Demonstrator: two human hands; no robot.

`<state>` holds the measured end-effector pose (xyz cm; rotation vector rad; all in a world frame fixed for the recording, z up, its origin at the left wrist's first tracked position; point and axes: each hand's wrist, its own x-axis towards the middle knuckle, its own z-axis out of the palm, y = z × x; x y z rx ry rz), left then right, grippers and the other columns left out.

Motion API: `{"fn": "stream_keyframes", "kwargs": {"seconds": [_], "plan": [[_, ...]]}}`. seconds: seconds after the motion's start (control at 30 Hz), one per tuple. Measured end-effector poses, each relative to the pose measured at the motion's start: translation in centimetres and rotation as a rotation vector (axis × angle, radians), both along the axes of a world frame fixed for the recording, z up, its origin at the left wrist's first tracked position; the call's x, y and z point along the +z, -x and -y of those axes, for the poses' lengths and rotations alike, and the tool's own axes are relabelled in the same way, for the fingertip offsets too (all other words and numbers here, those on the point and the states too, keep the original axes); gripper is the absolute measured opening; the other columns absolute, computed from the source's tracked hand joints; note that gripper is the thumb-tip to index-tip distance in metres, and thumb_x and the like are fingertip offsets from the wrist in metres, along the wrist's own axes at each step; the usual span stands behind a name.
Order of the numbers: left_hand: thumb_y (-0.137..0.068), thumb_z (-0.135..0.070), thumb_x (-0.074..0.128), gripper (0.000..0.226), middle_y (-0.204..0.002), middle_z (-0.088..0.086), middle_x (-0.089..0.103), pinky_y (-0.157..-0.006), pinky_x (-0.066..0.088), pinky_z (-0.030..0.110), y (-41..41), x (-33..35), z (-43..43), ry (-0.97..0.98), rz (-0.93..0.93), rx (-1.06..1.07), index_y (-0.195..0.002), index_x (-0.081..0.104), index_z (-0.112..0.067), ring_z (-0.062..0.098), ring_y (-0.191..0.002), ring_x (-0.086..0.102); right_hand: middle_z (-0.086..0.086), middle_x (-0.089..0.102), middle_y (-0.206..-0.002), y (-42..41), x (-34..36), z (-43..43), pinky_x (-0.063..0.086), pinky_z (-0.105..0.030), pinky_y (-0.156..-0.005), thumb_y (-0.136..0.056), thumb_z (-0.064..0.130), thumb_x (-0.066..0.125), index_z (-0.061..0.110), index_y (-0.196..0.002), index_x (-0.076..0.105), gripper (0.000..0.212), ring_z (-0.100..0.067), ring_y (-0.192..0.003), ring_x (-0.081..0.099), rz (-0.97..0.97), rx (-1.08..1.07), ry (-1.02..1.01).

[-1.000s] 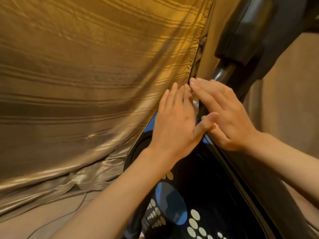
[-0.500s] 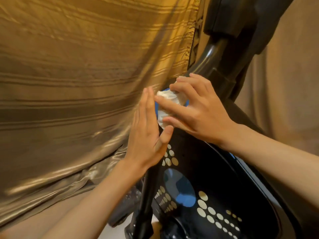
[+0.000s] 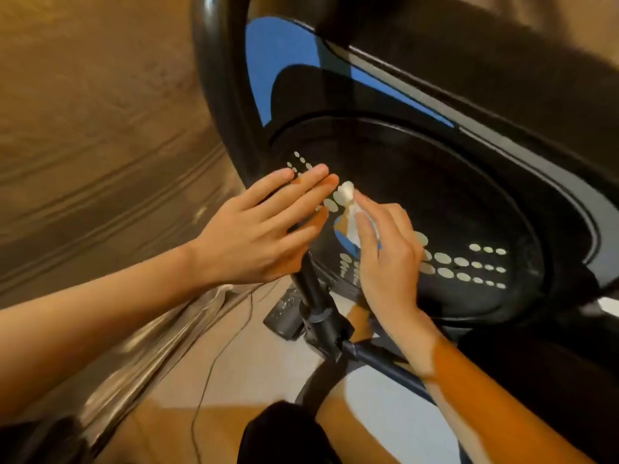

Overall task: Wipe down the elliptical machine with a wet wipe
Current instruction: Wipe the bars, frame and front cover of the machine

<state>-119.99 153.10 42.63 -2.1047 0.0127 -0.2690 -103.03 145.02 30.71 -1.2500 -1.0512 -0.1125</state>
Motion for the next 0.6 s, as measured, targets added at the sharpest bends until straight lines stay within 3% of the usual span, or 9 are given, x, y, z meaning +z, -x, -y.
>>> {"fn": "stream_keyframes", "kwargs": {"seconds": [0.07,0.13,0.23,0.33,0.37,0.47,0.53,0.6], "plan": [[-0.109,-0.032,0.041,0.044,-0.163,0.024,0.035,-0.129,0.008,0.048,1.3,-2.5,-0.4,-0.058,-0.175,0.046,-0.136,0.061,-0.004,0.038,-0.154,0.029,0.006,0.062,-0.129,2.3,-3.8,0.8,0.037,-0.002,-0.093,-0.107,0.019,0.052,0.012,-0.141,0.059,0.035,-0.004,-0.118,0.056,-0.319,0.034,0.150],[-0.111,-0.035,0.034,0.048,-0.166,0.023,0.031,-0.129,0.001,0.049,2.1,-4.7,-0.9,-0.119,-0.224,0.116,-0.143,0.055,-0.006,0.037,-0.156,0.022,0.001,0.061,-0.141,4.4,-7.3,1.2,0.028,0.007,-0.092,-0.108,0.019,0.051,0.016,-0.142,0.058,0.035,-0.010,-0.130,0.053,-0.526,0.068,0.306],[-0.112,-0.038,0.026,0.053,-0.168,0.022,0.025,-0.129,-0.006,0.049,2.6,-7.9,-1.1,-0.121,-0.165,0.199,-0.148,0.052,-0.008,0.036,-0.158,0.015,-0.006,0.068,-0.129,7.3,-11.5,2.0,0.027,0.010,-0.083,-0.106,0.015,0.053,0.020,-0.126,0.069,0.026,-0.020,-0.125,0.060,-0.668,0.075,0.440],[-0.112,-0.038,0.027,0.055,-0.168,0.021,0.026,-0.129,-0.010,0.049,3.0,-10.8,-1.0,-0.135,-0.132,0.250,-0.149,0.052,-0.006,0.035,-0.158,0.016,0.004,0.068,-0.112,9.6,-13.0,2.5,0.032,0.007,-0.082,-0.104,0.012,0.058,0.023,-0.117,0.071,0.022,0.010,-0.109,0.059,-0.669,0.092,0.420],[-0.111,-0.038,0.029,0.054,-0.167,0.020,0.030,-0.128,-0.012,0.049,3.0,-11.4,-1.1,-0.147,-0.122,0.254,-0.148,0.053,-0.007,0.034,-0.157,0.017,0.005,0.068,-0.111,10.4,-13.3,2.4,0.033,0.007,-0.082,-0.103,0.011,0.059,0.020,-0.117,0.073,0.022,0.012,-0.105,0.058,-0.638,0.098,0.432],[-0.110,-0.037,0.035,0.049,-0.161,0.018,0.041,-0.127,-0.013,0.048,2.6,-12.8,-1.0,-0.097,-0.050,0.272,-0.141,0.061,-0.008,0.036,-0.159,0.007,0.004,0.064,-0.114,12.5,-14.2,2.1,0.034,0.006,-0.084,-0.101,0.009,0.063,0.013,-0.118,0.075,0.021,-0.004,-0.102,0.059,-0.618,0.067,0.465],[-0.109,-0.038,0.039,0.046,-0.158,0.017,0.039,-0.127,-0.014,0.047,2.5,-13.5,-0.8,-0.074,-0.001,0.290,-0.138,0.062,-0.010,0.036,-0.160,-0.005,0.004,0.059,-0.119,12.9,-14.5,1.8,0.034,0.005,-0.087,-0.101,0.007,0.062,0.011,-0.125,0.071,0.026,0.000,-0.107,0.055,-0.633,0.047,0.423],[-0.107,-0.037,0.045,0.043,-0.159,0.017,0.040,-0.127,-0.015,0.047,2.6,-13.9,-0.6,-0.045,0.003,0.301,-0.137,0.063,-0.011,0.037,-0.160,0.001,0.000,0.059,-0.129,12.6,-14.9,1.4,0.034,0.005,-0.091,-0.102,0.006,0.060,0.010,-0.134,0.065,0.033,0.007,-0.117,0.049,-0.632,0.026,0.406]]}}
